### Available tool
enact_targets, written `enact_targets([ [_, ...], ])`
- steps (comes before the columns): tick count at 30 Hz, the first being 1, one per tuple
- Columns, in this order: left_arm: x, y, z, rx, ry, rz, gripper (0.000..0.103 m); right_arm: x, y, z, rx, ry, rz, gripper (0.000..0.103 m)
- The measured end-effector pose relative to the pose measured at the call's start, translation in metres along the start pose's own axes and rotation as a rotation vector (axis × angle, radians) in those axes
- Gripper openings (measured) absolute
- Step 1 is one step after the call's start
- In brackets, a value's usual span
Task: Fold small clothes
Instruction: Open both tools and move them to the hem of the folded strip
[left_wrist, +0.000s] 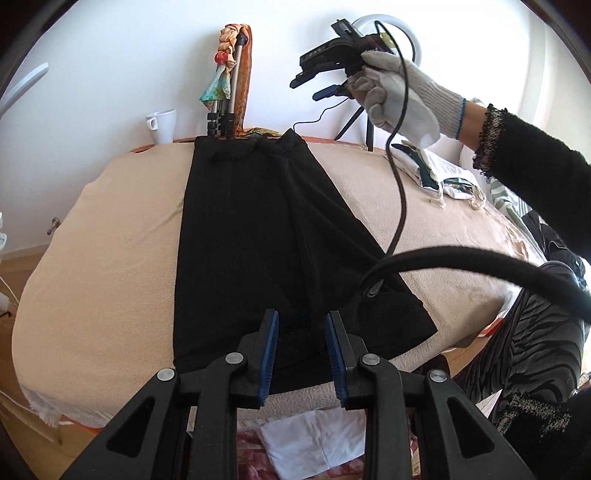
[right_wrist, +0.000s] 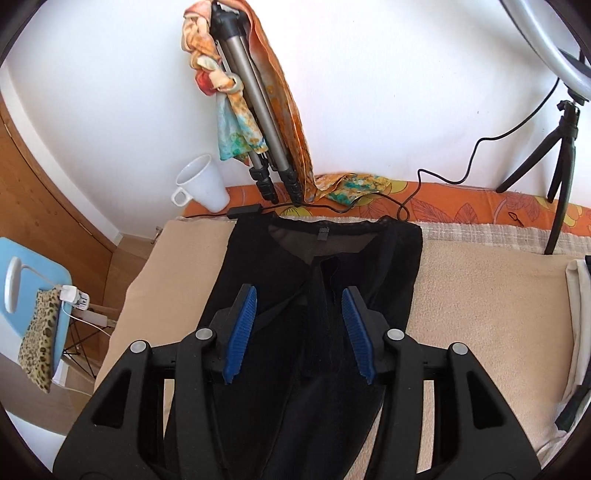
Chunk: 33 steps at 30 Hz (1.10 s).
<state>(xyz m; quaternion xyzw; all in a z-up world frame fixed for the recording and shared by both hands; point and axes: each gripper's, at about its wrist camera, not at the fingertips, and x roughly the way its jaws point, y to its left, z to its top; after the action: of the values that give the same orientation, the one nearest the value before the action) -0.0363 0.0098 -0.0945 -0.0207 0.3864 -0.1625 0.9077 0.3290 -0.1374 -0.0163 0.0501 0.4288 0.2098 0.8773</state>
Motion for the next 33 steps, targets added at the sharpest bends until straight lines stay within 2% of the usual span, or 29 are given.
enact_targets([
  [7, -0.009, 0.001, 0.017, 0.17, 0.035, -0.038, 0.026, -0.102, -0.013, -0.055, 0.0, -0.091, 0.001, 0.051],
  [10, -0.012, -0.001, 0.024, 0.241, 0.042, -0.054, 0.026, -0.132, -0.02, -0.089, 0.011, -0.102, -0.014, 0.051],
  [14, -0.013, 0.002, 0.029, 0.333, 0.031, -0.034, 0.026, -0.157, -0.03, -0.139, 0.046, -0.096, -0.023, 0.051],
  [16, -0.011, 0.005, 0.031, 0.339, 0.04, -0.028, 0.026, -0.163, -0.033, -0.164, 0.062, -0.083, -0.025, 0.051],
  [20, -0.004, 0.01, 0.035, 0.308, 0.069, -0.072, 0.026, -0.17, -0.032, -0.212, 0.058, -0.047, -0.022, 0.047],
  [25, 0.007, 0.0, 0.034, 0.268, 0.129, -0.171, 0.026, -0.156, -0.025, -0.267, 0.044, 0.04, 0.023, 0.046],
  [33, 0.028, -0.014, 0.026, 0.272, 0.214, -0.178, 0.026, -0.124, 0.0, -0.327, -0.088, 0.183, 0.113, 0.044],
])
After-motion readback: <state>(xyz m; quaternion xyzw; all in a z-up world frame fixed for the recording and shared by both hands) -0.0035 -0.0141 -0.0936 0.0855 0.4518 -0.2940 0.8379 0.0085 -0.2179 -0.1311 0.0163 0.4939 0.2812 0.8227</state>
